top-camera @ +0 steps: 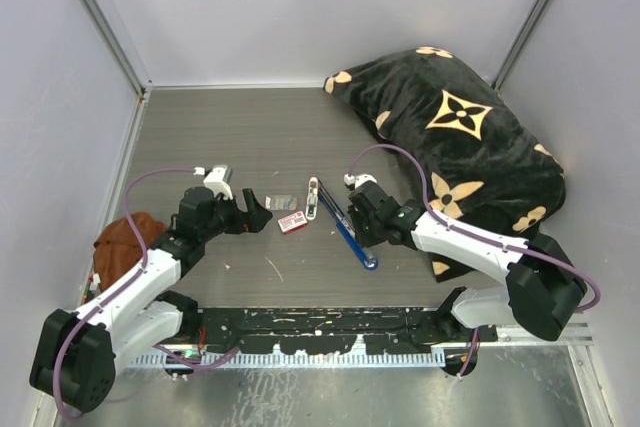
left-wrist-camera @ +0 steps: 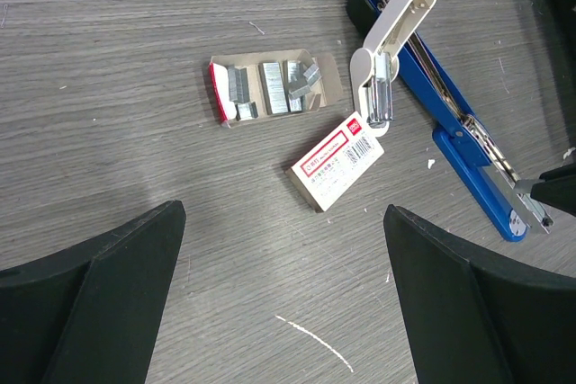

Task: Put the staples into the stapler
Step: Install the staple into the stapler.

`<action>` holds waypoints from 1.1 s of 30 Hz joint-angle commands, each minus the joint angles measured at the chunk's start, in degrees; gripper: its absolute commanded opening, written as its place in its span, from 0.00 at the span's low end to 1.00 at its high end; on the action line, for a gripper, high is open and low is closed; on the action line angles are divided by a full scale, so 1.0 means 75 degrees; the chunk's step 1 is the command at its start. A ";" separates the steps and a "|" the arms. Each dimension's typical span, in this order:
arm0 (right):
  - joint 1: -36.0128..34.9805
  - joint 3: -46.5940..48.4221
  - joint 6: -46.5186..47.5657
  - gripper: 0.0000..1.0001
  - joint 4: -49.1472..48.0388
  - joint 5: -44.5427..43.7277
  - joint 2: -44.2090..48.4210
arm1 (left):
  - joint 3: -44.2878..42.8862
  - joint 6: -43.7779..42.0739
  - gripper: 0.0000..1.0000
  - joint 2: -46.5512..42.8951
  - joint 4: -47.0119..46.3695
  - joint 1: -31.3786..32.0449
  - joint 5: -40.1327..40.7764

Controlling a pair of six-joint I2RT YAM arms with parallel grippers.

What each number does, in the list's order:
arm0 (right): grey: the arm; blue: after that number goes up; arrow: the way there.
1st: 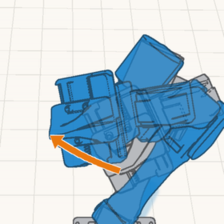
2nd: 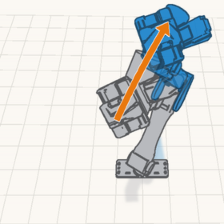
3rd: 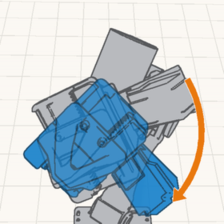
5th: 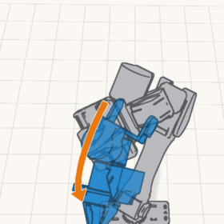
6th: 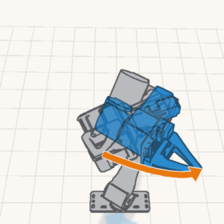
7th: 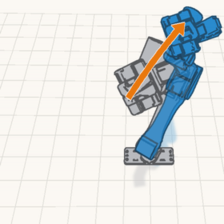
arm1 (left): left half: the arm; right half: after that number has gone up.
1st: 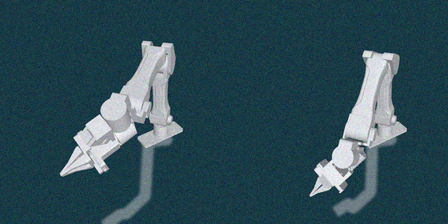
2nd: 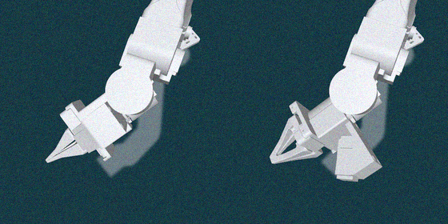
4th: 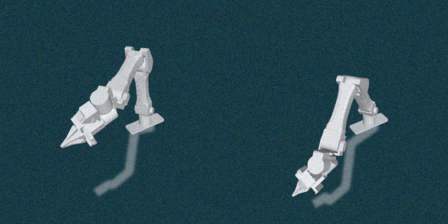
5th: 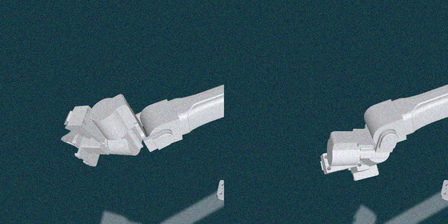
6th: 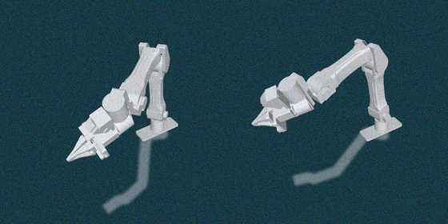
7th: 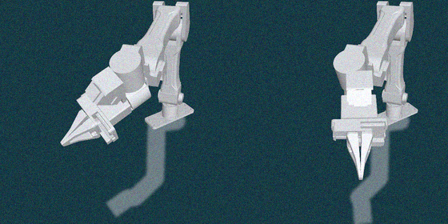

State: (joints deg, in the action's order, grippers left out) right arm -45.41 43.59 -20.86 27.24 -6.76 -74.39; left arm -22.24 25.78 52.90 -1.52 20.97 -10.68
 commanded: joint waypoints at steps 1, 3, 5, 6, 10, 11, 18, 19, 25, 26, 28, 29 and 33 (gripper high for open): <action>0.0089 -0.0006 -0.0032 0.10 -0.0175 0.0105 0.0076 | -0.0005 -0.0174 0.95 -0.0178 -0.0360 -0.0004 0.0097; 0.0170 -0.0012 -0.0075 0.10 -0.0192 0.0218 0.0085 | -0.0002 -0.0189 0.95 -0.0191 -0.0351 -0.0007 0.0110; 0.0253 -0.0001 -0.0136 0.10 -0.0204 0.0304 0.0124 | -0.0011 -0.0191 0.95 -0.0198 -0.0348 -0.0006 0.0117; 0.0314 0.0000 -0.0171 0.10 -0.0200 0.0364 0.0148 | -0.0002 -0.0191 0.95 -0.0206 -0.0348 -0.0006 0.0110; 0.0543 0.0000 -0.0402 0.10 -0.0203 0.0539 0.0245 | -0.0010 -0.0191 0.95 -0.0218 -0.0337 -0.0007 0.0104; 0.0589 0.0006 -0.0438 0.10 -0.0191 0.0559 0.0249 | -0.0010 -0.0191 0.95 -0.0227 -0.0337 -0.0001 0.0111; 0.0745 -0.0007 -0.0644 0.10 -0.0112 0.0610 0.0118 | 0.0002 -0.0191 0.95 -0.0275 -0.0318 -0.0007 0.0124; 0.0744 0.0015 -0.0639 0.10 -0.0096 0.0579 0.0111 | 0.0004 -0.0191 0.95 -0.0278 -0.0314 -0.0007 0.0123; 0.0746 0.0067 -0.0599 0.10 0.0035 0.0426 0.0021 | 0.0010 -0.0191 0.95 -0.0309 -0.0301 -0.0004 0.0145; 0.0736 0.0070 -0.0582 0.10 0.0053 0.0406 0.0015 | 0.0013 -0.0191 0.95 -0.0307 -0.0301 -0.0001 0.0146; 0.0742 0.0079 -0.0582 0.10 0.0086 0.0323 0.0010 | 0.0013 -0.0190 0.95 -0.0314 -0.0313 -0.0007 0.0146; 0.0745 0.0090 -0.0576 0.10 0.0131 0.0267 0.0005 | 0.0012 -0.0191 0.95 -0.0311 -0.0313 -0.0007 0.0146; 0.0734 0.0158 -0.0588 0.10 0.0264 0.0152 -0.0085 | 0.0015 -0.0191 0.95 -0.0293 -0.0327 -0.0007 0.0146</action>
State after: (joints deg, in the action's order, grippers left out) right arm -40.10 43.40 -25.04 27.55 -2.92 -74.30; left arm -22.13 25.58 51.70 -1.50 20.97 -10.26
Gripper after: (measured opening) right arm 0.224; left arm 0.951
